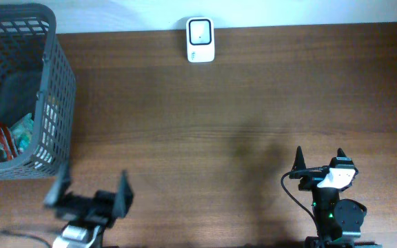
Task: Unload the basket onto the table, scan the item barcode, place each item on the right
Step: 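Reach the left gripper into the grey basket and grasp the white tube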
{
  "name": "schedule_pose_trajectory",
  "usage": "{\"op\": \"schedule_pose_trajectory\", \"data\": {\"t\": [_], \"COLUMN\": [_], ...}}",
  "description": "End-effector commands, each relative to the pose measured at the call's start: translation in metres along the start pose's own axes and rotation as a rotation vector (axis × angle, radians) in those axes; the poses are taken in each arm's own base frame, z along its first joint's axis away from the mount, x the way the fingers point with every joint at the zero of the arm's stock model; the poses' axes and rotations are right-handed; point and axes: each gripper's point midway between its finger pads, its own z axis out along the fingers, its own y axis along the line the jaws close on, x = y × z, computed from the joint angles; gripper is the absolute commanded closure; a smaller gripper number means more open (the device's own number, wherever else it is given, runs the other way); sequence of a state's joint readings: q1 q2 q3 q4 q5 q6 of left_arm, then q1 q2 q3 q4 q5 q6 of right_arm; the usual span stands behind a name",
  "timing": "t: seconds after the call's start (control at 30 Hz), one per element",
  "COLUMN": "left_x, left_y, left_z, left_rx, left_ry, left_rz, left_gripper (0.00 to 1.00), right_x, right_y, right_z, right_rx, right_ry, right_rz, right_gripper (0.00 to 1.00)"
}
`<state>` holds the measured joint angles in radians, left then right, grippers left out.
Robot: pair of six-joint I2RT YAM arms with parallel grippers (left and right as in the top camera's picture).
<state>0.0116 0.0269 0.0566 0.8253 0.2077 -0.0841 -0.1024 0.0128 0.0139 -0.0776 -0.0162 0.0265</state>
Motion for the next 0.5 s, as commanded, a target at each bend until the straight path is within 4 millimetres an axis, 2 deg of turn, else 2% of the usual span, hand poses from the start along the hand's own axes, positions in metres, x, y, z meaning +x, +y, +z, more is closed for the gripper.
{"op": "schedule_pose_trajectory", "data": {"t": [0.0, 0.03, 0.07, 0.1, 0.13, 0.2, 0.23, 0.3, 0.33, 0.37, 0.4, 0.43, 0.47], "left_x": [-0.072, -0.093, -0.118, -0.128, -0.13, -0.116, -0.089, -0.043, -0.01, 0.024, 0.037, 0.063, 0.08], "left_y": [0.036, 0.038, 0.043, 0.048, 0.053, 0.074, 0.113, 0.155, 0.189, 0.223, 0.238, 0.258, 0.269], "left_z": [0.033, 0.052, 0.085, 0.113, 0.139, 0.197, 0.24, 0.272, 0.281, 0.274, 0.269, 0.251, 0.235], "left_rx": [-0.193, -0.194, -0.2, -0.204, -0.208, -0.252, -0.38, -0.456, -0.496, -0.546, -0.563, -0.591, -0.607], "left_ry": [-0.124, -0.142, -0.154, -0.151, -0.137, -0.06, 0.099, 0.383, 0.593, 0.809, 0.9, 1.05, 1.146], "left_rz": [0.048, 0.11, 0.191, 0.241, 0.285, 0.371, 0.394, 0.431, 0.426, 0.409, 0.409, 0.401, 0.392], "left_gripper": [0.01, 0.01, 0.01, 0.01, 0.01, 0.01, 0.01, 0.01, 0.01, 0.01, 0.01, 0.01, 0.0], "right_x": [0.003, 0.003, 0.003, 0.003, 0.003, 0.003, 0.003, 0.003, 0.003, 0.003, 0.003, 0.003, 0.003], "right_y": [-0.002, -0.002, -0.002, -0.002, -0.002, -0.002, -0.002, -0.002, -0.002, -0.002, -0.002, -0.002, -0.002], "right_z": [0.0, 0.0, 0.0, 0.0, 0.0, 0.0, 0.0, 0.0, 0.0, 0.0, 0.0, 0.0, 0.0], "right_rx": [0.012, 0.012, 0.012, 0.012, 0.012, 0.012, 0.012, 0.012, 0.012, 0.012, 0.012, 0.012, 0.012], "right_ry": [0.005, 0.005, 0.005, 0.005, 0.005, 0.005, 0.005, 0.005, 0.005, 0.005, 0.005, 0.005, 0.005], "right_rz": [0.008, 0.008, 0.008, 0.008, 0.008, 0.008, 0.008, 0.008, 0.008, 0.008, 0.008, 0.008, 0.008], "right_gripper": [0.01, 0.01, 0.01, 0.01, 0.01, 0.01, 0.01, 0.01, 0.01, 0.01, 0.01, 0.01, 0.01]}}
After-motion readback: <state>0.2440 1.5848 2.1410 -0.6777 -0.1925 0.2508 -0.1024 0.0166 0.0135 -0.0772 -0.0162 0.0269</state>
